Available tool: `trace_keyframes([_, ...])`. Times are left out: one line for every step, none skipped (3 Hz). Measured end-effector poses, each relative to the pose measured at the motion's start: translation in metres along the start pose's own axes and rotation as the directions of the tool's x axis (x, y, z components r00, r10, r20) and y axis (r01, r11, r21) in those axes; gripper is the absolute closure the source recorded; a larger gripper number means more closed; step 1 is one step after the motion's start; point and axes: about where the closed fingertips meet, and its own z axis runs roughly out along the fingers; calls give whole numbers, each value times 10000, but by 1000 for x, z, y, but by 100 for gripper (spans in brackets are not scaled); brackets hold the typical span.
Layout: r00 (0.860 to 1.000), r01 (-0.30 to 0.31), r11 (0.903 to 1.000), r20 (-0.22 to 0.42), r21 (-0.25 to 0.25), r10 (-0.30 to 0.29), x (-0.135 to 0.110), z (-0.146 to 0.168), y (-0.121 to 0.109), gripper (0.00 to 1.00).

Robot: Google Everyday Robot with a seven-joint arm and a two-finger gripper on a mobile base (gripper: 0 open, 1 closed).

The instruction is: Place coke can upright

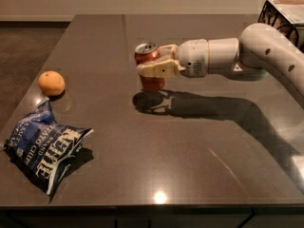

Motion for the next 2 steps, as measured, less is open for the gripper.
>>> trace_keyframes([9985, -71, 9999, 543, -120, 77, 8, 4, 1, 100])
trace_keyframes([9953, 17, 9995, 969, -329, 15, 15, 8, 3, 84])
